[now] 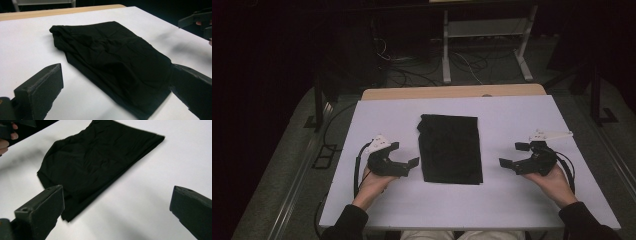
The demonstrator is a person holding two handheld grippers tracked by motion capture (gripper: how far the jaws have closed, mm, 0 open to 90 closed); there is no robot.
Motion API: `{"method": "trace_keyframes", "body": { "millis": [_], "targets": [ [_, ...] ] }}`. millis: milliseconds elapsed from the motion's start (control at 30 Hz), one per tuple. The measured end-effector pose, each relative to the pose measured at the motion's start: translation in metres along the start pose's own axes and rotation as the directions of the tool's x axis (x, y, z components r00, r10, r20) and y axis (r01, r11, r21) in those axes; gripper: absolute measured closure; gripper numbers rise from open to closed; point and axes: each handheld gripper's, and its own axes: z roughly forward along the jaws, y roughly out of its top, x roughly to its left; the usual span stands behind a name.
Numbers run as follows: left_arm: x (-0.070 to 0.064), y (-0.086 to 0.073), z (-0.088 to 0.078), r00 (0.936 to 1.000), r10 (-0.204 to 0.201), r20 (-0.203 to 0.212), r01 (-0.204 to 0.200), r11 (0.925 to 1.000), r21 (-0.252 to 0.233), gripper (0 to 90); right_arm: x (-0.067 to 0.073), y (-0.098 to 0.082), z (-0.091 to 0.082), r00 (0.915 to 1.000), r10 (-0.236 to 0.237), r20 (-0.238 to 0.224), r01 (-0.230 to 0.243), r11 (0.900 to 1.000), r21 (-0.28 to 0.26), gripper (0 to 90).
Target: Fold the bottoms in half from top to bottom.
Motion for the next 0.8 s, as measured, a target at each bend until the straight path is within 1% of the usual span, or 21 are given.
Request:
{"method": "trace_keyframes", "body": {
  "millis": [100,133,300,400,500,567,633,700,800],
  "targets": [
    [-0.003,-0.005,-0.004,1.0000,0.004,0.006,-0.004,1.0000,0.003,0.0,0.004,-0.006,-0.001,0.9999,-0.009,-0.010,0.009,1.000,-0.003,0.0],
    [-0.004,-0.007,-0.005,1.0000,0.006,0.007,-0.006,1.0000,0.005,0.0,0.006,-0.008,-0.001,0.9999,-0.006,-0.015,0.006,1.000,0.003,0.0],
    [-0.009,-0.015,-0.011,0.9995,0.024,0.021,-0.024,0.9997,0.010,0.0,0.012,-0.018,-0.005,0.9994,-0.023,-0.026,0.024,1.000,0.014,0.0],
    [-0.012,-0.021,-0.014,0.9993,0.026,0.027,-0.027,0.9995,0.016,0.0,0.014,-0.027,-0.008,0.9992,-0.034,-0.021,0.034,0.999,0.014,0.0],
    [-0.015,-0.028,-0.016,0.9987,0.043,0.030,-0.044,0.9985,0.032,0.0,0.014,-0.036,-0.011,0.9995,-0.026,-0.019,0.026,0.999,0.025,0.0],
    [-0.018,-0.032,-0.017,0.9980,0.056,0.031,-0.057,0.9970,0.052,0.0,0.016,-0.040,-0.014,0.9995,-0.027,-0.016,0.027,0.999,0.027,0.0],
    [-0.020,-0.035,-0.019,0.9972,0.066,0.036,-0.068,0.9960,0.059,0.0,0.017,-0.045,-0.017,0.9994,-0.033,-0.012,0.033,0.999,0.025,0.0],
    [-0.023,-0.037,-0.021,0.9960,0.083,0.035,-0.085,0.9949,0.055,0.0,0.019,-0.048,-0.020,0.9993,-0.036,-0.011,0.037,0.999,0.026,0.0],
    [-0.025,-0.039,-0.020,0.9955,0.087,0.039,-0.089,0.9946,0.054,0.0,0.019,-0.054,-0.022,0.9990,-0.045,-0.005,0.045,0.998,0.033,0.0]
  ]
}}
